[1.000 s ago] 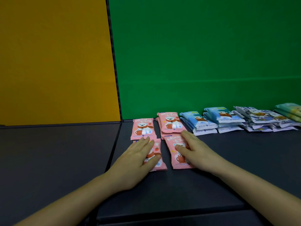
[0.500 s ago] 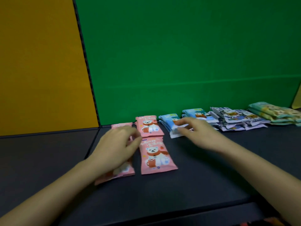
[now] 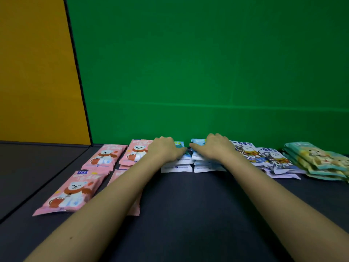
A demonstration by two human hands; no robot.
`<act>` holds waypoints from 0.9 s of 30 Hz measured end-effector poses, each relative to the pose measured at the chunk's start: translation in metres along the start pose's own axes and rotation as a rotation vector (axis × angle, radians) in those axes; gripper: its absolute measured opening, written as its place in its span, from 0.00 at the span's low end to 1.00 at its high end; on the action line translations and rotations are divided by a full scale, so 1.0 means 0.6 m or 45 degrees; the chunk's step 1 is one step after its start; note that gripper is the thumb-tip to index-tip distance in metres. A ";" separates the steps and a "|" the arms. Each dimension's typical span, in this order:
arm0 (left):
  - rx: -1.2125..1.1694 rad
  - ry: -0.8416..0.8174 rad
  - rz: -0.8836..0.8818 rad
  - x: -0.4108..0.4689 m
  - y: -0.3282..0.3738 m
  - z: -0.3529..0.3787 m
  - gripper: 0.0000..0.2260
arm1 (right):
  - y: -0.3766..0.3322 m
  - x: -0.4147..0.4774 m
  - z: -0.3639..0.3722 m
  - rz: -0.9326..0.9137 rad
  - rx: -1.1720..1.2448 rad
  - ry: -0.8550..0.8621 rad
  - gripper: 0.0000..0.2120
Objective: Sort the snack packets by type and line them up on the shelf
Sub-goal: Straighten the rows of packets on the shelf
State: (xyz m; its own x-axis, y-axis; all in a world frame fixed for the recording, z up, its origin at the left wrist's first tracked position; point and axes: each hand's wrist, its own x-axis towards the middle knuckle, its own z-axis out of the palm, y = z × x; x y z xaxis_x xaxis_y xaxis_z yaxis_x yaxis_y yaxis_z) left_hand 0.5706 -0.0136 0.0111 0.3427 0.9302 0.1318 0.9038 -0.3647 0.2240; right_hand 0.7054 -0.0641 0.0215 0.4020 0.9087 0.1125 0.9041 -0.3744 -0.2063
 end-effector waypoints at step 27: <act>-0.163 -0.050 -0.280 0.041 0.035 0.026 0.35 | -0.013 0.014 0.012 0.163 0.091 0.001 0.41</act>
State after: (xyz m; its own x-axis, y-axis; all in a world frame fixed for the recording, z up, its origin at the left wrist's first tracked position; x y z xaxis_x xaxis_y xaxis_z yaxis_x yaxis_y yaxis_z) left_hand 0.6021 0.0022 0.0042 0.1533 0.9877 0.0294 0.9186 -0.1535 0.3641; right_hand 0.7007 -0.0524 0.0168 0.5133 0.8543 0.0813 0.8328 -0.4730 -0.2876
